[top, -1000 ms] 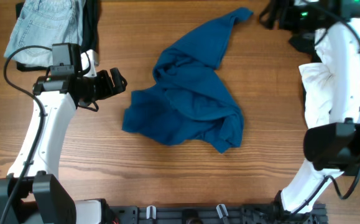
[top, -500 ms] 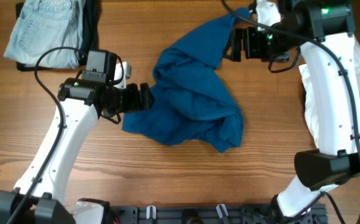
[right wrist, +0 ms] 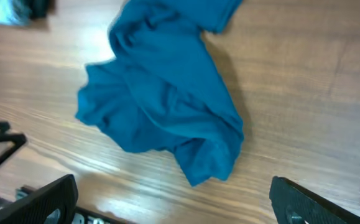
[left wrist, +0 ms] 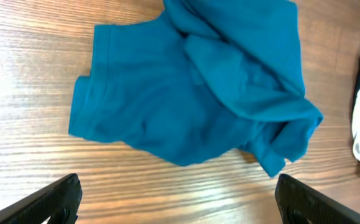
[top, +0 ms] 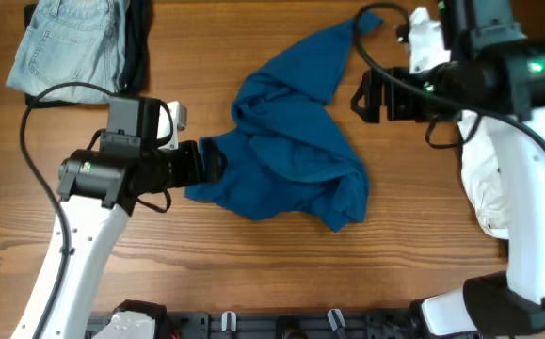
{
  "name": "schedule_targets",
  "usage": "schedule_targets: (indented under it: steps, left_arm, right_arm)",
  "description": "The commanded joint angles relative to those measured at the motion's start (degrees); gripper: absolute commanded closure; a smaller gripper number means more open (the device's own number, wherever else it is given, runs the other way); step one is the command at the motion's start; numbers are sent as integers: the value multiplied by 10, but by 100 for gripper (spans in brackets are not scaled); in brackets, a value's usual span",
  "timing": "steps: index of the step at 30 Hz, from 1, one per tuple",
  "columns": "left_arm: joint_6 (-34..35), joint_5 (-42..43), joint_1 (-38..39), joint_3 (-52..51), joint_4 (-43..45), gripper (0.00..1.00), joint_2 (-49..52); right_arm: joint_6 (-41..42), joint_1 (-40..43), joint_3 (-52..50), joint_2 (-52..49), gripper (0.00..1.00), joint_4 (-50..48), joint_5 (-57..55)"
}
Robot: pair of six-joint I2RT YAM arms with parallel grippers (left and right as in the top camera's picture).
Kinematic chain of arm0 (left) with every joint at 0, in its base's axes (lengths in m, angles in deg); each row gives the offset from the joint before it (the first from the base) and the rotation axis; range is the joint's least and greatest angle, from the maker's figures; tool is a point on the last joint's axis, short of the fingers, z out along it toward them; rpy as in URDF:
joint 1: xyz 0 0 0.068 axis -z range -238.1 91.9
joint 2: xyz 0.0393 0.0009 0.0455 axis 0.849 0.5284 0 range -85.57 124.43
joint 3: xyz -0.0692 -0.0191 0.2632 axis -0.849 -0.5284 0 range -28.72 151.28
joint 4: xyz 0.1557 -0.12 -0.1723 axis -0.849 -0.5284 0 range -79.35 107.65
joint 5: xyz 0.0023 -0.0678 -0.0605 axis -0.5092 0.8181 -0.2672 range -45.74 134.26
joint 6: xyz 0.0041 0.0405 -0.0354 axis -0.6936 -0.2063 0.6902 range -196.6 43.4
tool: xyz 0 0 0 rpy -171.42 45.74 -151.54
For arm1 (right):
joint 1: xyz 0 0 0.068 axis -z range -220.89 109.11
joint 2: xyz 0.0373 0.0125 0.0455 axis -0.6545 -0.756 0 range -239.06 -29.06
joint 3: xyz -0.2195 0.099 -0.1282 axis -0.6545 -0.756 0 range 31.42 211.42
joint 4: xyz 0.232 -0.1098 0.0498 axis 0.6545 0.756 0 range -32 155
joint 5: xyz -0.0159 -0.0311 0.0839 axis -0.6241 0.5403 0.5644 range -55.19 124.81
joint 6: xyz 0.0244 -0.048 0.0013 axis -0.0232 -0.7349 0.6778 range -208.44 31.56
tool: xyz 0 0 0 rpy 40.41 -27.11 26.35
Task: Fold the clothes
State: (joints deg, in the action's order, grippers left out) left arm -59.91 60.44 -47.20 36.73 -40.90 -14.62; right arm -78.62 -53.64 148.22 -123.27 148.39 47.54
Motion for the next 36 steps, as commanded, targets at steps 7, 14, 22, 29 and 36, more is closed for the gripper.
schedule_targets:
  steps: [7,14,22,29,36]
  left_arm:
    - [3,-16,2,-61,101,0,136]
    - [3,-30,2,-61,153,0,161]
    - [3,-56,2,-61,179,0,161]
    - [3,-56,2,-61,194,1,160]
    - [3,-54,-10,-6,196,0,103]
  right_arm:
    - [24,-7,-248,-9,1,-135,-11]
    - [71,-42,-438,-9,14,-254,2]
    - [82,-48,-586,-9,34,-445,-65]
    - [88,-34,-495,6,96,-428,-79]
    - [-13,2,-118,23,96,-168,-63]
